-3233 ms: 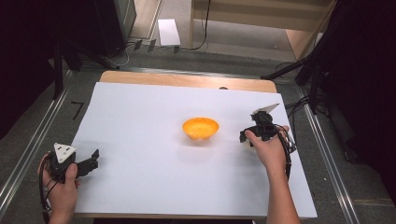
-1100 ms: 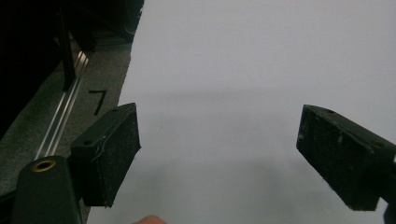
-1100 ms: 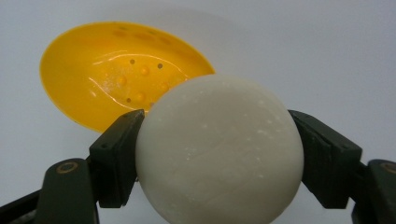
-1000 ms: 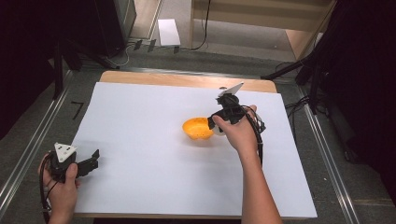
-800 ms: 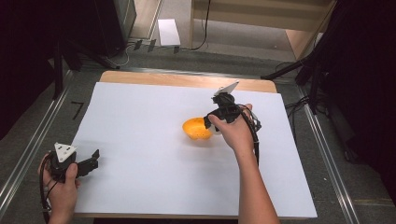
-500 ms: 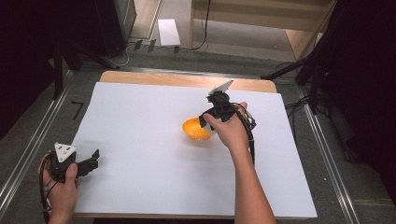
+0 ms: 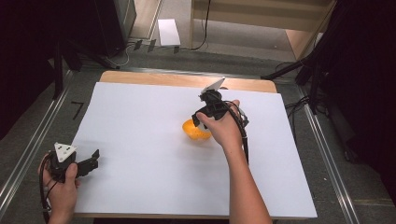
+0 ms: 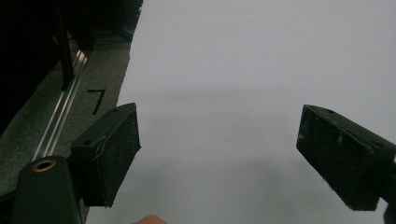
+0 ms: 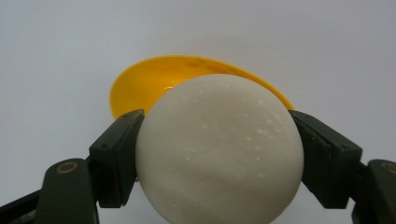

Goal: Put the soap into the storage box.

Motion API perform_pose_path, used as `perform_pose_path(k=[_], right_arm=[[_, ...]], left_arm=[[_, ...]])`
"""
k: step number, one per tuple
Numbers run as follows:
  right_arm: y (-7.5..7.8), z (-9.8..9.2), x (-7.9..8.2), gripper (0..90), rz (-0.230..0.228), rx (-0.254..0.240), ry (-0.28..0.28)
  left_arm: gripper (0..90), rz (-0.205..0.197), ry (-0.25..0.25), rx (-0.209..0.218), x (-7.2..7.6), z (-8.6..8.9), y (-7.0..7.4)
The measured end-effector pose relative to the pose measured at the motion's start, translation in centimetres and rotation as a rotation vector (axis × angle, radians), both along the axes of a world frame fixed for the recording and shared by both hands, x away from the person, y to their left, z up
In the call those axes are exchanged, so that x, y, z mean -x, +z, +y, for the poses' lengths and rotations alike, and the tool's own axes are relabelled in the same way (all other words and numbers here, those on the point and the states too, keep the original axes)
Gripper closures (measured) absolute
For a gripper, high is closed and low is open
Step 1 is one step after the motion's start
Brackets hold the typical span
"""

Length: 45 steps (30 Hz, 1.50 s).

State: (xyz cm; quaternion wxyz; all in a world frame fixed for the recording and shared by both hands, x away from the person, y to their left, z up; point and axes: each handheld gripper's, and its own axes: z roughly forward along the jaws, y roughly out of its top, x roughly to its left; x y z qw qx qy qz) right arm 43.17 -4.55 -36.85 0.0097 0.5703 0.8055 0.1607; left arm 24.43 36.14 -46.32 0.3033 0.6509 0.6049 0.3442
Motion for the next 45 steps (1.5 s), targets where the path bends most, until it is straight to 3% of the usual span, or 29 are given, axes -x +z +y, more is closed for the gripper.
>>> perform_pose_path(k=[28, 38, 43, 45], right_arm=[[-2.0, 1.1, -0.9, 23.8, 0.02, 0.045, 0.008], [-3.0, 1.5, -1.1, 23.8, 0.035, 0.086, 0.012], [-3.4, 1.5, -1.2, 23.8, 0.051, 0.047, 0.007], [-3.7, 1.4, -1.2, 23.8, 0.058, 0.053, 0.005]], left_arm=[[14.2, 0.005, 0.0, 0.003, 0.0, 0.0, 0.0], [14.2, 0.005, 0.0, 0.003, 0.0, 0.1, 0.0], [14.2, 0.006, 0.0, 0.002, 0.0, 0.0, 0.0], [14.2, 0.006, 0.0, 0.003, 0.0, 0.1, 0.0]])
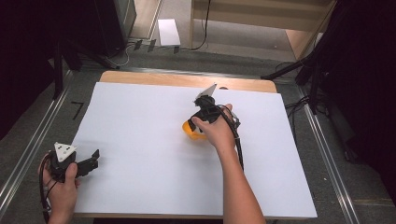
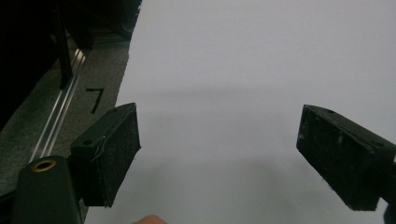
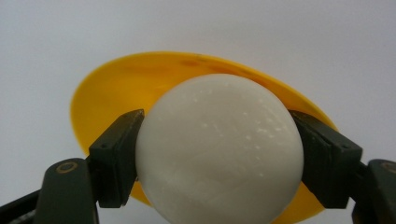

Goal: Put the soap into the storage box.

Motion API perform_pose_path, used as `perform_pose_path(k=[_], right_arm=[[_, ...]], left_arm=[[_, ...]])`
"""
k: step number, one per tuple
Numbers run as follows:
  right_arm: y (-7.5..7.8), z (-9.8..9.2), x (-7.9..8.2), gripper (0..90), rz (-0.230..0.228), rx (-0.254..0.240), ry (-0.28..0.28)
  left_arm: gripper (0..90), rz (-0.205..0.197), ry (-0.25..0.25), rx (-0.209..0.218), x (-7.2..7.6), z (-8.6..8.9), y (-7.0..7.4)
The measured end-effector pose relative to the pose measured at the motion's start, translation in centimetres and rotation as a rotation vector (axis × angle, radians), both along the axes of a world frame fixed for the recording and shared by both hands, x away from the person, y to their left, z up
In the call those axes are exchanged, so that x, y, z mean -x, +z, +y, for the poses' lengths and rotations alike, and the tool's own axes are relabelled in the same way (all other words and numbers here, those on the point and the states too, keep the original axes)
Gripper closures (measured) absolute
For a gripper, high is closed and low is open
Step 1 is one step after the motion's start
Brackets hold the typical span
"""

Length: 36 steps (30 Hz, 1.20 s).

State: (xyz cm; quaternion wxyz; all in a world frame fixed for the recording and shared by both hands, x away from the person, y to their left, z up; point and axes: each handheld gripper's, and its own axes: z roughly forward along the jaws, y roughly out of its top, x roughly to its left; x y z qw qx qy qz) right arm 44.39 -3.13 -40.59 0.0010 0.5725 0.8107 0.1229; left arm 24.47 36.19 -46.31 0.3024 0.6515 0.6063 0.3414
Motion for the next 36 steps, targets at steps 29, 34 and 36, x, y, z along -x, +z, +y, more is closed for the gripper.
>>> perform_pose_path(k=[29, 34, 36], right_arm=[[0.5, -0.6, 0.6, 5.2, -0.027, -0.051, 0.002], [1.2, -1.4, 0.7, 3.8, -0.052, -0.07, -0.011], [1.4, -2.0, 0.8, 3.0, -0.059, -0.082, -0.018]], left_arm=[[14.2, -0.002, -0.004, 0.0, 0.0, 0.0, 0.0], [14.2, -0.003, -0.004, -0.005, 0.0, 0.0, 0.0], [14.2, 0.0, -0.005, -0.006, 0.0, 0.0, 0.0]])
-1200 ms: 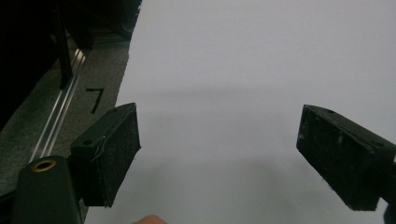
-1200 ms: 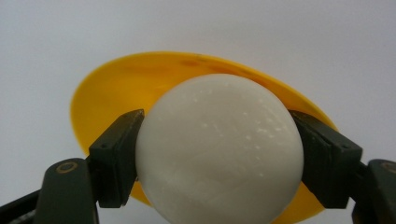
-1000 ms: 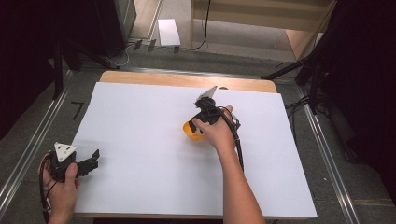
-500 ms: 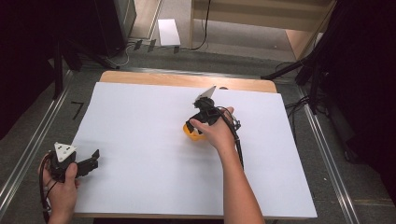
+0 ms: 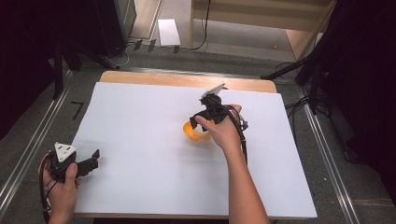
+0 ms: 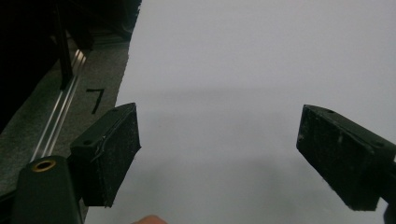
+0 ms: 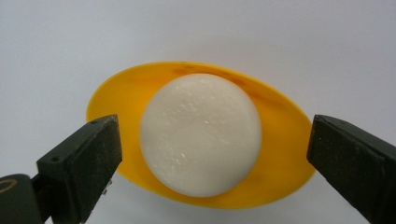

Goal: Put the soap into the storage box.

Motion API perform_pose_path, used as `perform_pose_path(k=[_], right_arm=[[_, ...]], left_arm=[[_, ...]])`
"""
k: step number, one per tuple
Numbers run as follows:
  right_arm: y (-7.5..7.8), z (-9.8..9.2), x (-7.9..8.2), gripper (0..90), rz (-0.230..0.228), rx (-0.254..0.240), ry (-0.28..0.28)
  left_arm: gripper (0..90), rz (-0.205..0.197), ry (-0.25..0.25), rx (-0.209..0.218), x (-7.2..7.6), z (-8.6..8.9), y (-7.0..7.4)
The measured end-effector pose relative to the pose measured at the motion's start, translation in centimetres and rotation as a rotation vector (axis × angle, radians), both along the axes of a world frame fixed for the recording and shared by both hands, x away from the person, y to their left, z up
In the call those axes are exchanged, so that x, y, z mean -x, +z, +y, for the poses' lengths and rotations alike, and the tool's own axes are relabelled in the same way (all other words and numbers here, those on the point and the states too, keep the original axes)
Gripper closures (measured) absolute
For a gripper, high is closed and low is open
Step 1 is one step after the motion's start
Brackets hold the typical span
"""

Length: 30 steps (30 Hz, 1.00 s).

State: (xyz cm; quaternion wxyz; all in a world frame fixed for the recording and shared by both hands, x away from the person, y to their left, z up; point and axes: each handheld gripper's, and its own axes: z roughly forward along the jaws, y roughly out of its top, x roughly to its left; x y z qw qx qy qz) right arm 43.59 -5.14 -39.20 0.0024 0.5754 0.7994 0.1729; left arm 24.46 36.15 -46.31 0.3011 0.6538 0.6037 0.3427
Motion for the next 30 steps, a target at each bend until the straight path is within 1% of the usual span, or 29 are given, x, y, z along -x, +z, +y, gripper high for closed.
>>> perform_pose_path(k=[1, 2, 6, 7, 10, 11, 12, 13, 14, 23, 27, 28, 30], right_arm=[[0.0, 0.0, 0.0, 3.0, 0.0, 0.0, 0.0], [0.2, -0.6, 0.1, 3.1, -0.012, -0.002, -0.014], [0.4, -1.6, 0.3, 2.9, -0.021, -0.013, -0.034], [0.4, -1.6, 0.3, 2.9, -0.021, -0.013, -0.034], [0.7, -2.8, 0.5, 2.9, -0.03, -0.016, -0.048], [0.7, -2.8, 0.5, 2.9, -0.03, -0.016, -0.048], [0.8, -3.3, 0.6, 2.9, -0.035, -0.023, -0.059], [0.8, -3.3, 0.6, 2.9, -0.035, -0.023, -0.059], [0.8, -3.9, 0.7, 2.8, -0.04, -0.028, -0.066], [0.6, -5.8, 1.0, 2.9, -0.035, -0.028, -0.101], [0.6, -6.4, 1.1, 2.9, -0.041, -0.033, -0.111], [0.6, -6.8, 1.1, 2.9, -0.044, -0.028, -0.117], [0.5, -7.3, 1.2, 2.8, -0.049, -0.033, -0.126]], left_arm=[[14.2, 0.0, 0.0, 0.0, 0.0, 0.0, 0.0], [14.2, 0.0, 0.0, 0.0, 0.0, 0.0, 0.0], [14.2, 0.0, -0.001, -0.002, 0.0, 0.0, 0.0], [14.2, 0.0, -0.001, -0.002, 0.0, 0.0, 0.0], [14.2, 0.0, 0.0, -0.002, 0.0, 0.0, 0.0], [14.2, 0.0, 0.0, -0.002, 0.0, 0.0, 0.0], [14.2, -0.001, 0.002, -0.004, 0.0, 0.0, 0.0], [14.2, -0.001, 0.002, -0.004, 0.0, 0.0, 0.0], [14.2, -0.002, 0.001, -0.003, 0.0, 0.0, 0.0], [14.2, -0.002, 0.002, -0.008, 0.0, -0.1, 0.0], [14.2, -0.003, 0.001, -0.006, 0.0, -0.1, 0.0], [14.2, -0.003, 0.001, -0.006, 0.0, -0.1, 0.0], [14.2, -0.002, 0.002, -0.008, 0.0, -0.1, 0.0]])
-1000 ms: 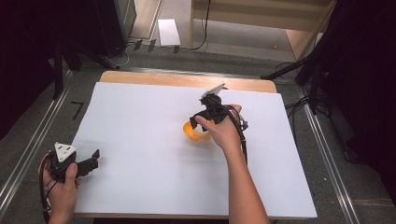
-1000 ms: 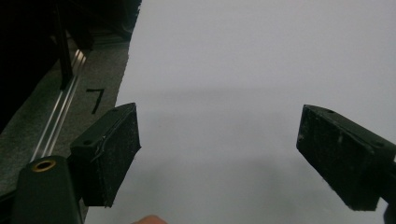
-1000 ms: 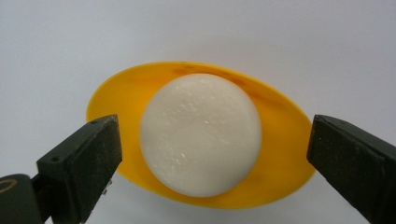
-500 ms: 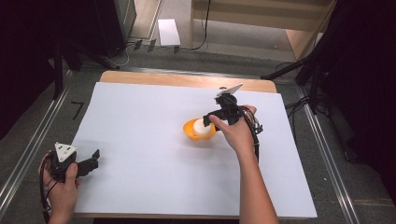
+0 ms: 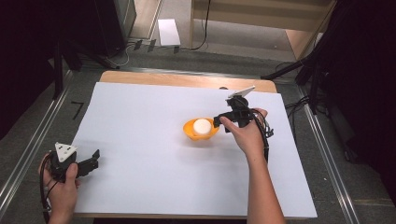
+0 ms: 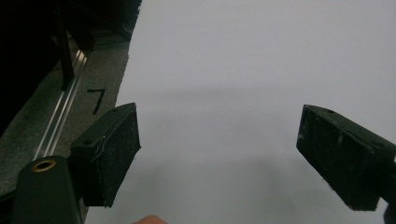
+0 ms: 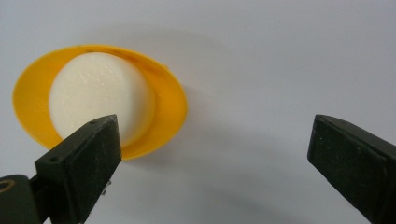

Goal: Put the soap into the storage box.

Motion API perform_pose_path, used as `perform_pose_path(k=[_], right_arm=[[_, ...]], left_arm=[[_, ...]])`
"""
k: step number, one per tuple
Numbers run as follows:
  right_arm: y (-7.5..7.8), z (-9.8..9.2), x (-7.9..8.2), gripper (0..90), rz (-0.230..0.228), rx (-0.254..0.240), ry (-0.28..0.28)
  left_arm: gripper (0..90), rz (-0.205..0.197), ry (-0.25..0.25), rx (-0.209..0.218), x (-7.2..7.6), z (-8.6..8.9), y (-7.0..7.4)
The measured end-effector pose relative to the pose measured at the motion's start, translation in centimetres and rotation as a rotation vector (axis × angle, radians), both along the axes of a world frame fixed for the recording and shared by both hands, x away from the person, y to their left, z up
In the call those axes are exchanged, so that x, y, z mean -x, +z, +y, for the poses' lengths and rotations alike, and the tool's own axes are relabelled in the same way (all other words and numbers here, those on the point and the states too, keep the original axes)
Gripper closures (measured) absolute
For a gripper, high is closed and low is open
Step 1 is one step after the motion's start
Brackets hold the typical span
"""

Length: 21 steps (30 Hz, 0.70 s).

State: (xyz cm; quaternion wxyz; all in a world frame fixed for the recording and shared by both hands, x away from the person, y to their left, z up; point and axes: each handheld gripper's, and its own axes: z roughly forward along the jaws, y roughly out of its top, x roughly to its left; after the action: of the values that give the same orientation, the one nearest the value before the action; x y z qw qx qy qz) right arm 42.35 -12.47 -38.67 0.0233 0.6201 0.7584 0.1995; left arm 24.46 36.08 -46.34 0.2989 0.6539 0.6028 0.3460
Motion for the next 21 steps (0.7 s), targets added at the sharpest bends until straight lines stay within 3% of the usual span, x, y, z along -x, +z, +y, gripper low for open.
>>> perform_pose_path(k=[21], right_arm=[[-1.6, -5.5, 1.8, 4.3, -0.014, -0.014, -0.098]], left_arm=[[14.2, 0.0, -0.002, -0.009, 0.0, -0.1, 0.0]])
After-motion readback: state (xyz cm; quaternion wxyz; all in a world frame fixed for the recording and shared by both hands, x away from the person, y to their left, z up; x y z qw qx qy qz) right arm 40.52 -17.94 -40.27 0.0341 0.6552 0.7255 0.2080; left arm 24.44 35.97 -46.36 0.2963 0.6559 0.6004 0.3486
